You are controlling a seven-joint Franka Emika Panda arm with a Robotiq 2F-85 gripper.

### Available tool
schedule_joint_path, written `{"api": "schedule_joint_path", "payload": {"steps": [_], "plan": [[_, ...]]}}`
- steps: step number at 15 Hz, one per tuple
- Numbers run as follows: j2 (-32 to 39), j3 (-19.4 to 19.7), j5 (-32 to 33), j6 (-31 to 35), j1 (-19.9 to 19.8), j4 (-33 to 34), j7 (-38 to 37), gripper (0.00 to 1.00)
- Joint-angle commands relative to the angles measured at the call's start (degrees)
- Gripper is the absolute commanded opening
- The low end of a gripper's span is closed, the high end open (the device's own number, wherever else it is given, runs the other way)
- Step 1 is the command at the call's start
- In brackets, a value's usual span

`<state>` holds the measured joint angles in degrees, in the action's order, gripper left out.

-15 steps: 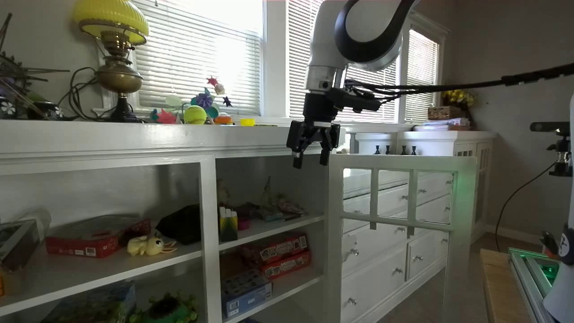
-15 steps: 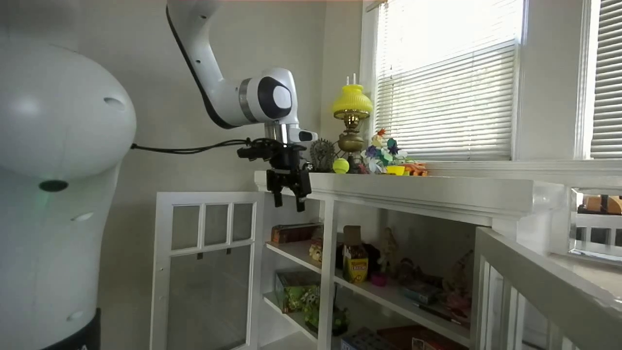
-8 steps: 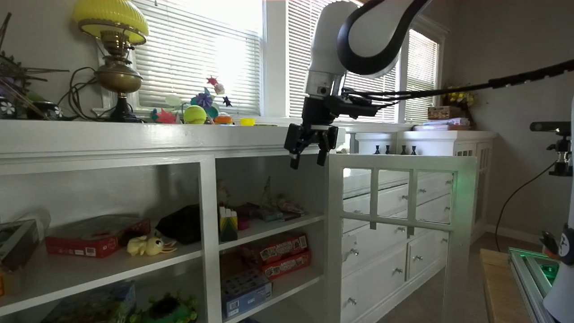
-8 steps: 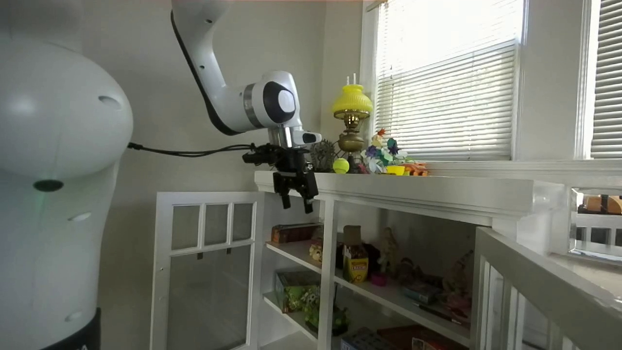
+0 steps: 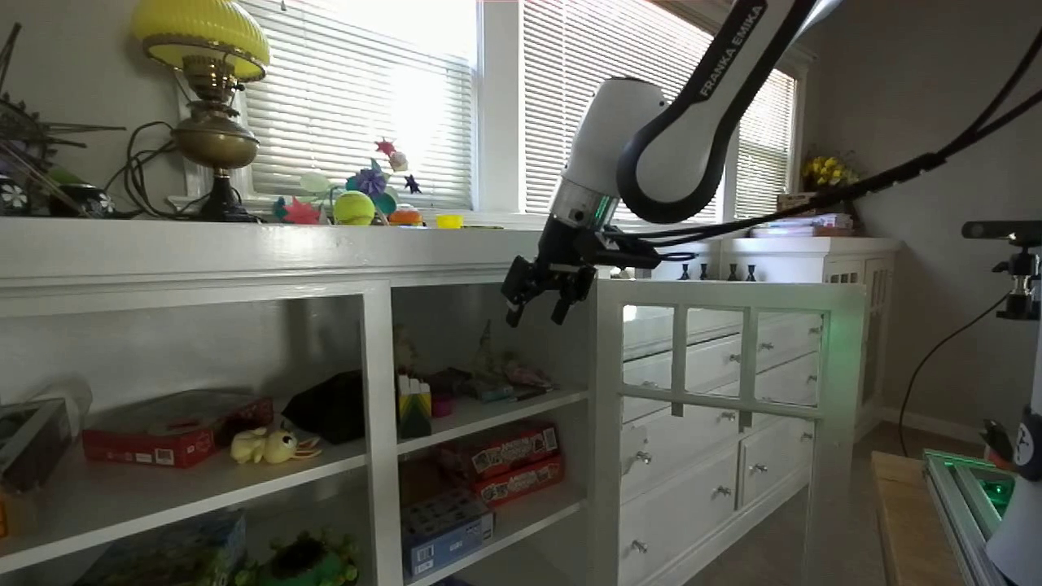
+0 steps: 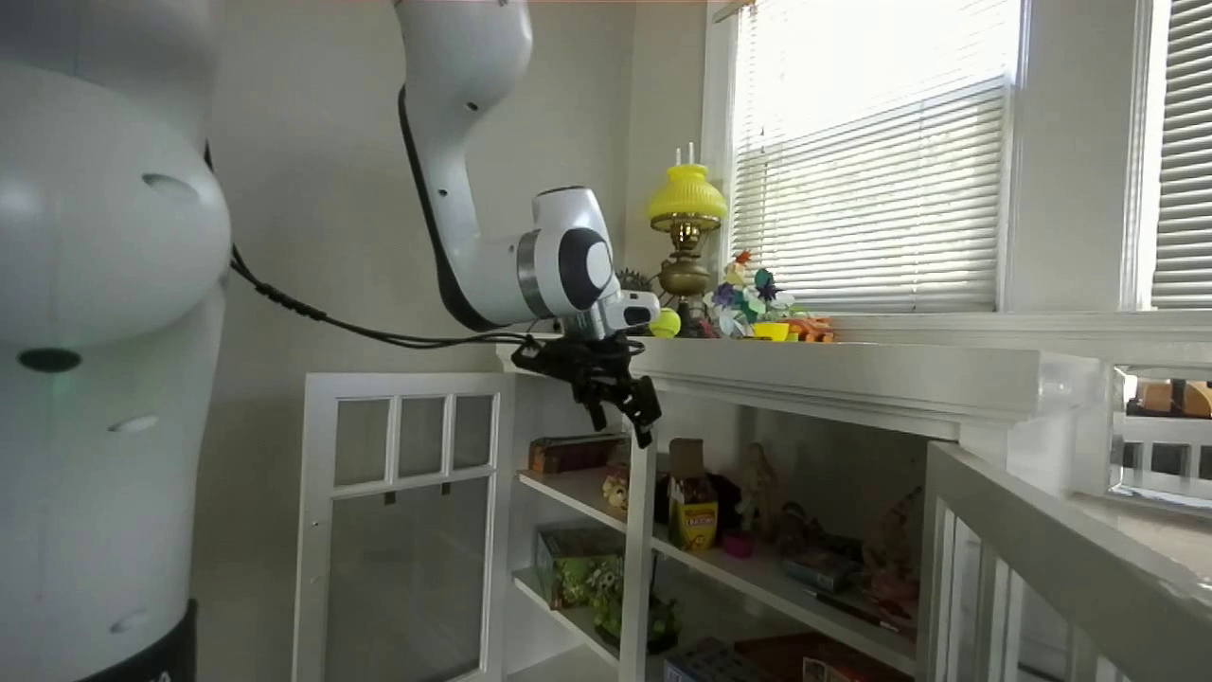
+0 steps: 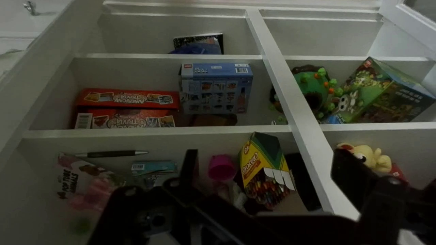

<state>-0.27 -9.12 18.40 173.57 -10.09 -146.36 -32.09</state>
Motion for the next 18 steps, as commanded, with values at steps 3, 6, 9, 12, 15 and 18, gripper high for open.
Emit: {"api": "schedule_joint_path", "payload": {"steps": [3, 6, 9, 12, 15, 18], "plan": [[9.28, 6.6, 14.37, 7.71, -0.09, 7.56, -4.77, 1.0], [12.54, 15.62, 23.71, 8.58, 5.35, 13.63, -7.78, 1.0], [11.44, 17.89, 25.29, 7.93, 6.49, 13.09, -7.18, 1.0], [13.34, 23.44, 29.8, 7.89, 11.32, 17.18, -10.11, 1.0], [13.91, 23.61, 29.95, 7.88, 11.82, 17.69, -10.22, 1.0], [13.93, 23.66, 29.99, 7.88, 11.82, 17.69, -10.22, 1.0]]}}
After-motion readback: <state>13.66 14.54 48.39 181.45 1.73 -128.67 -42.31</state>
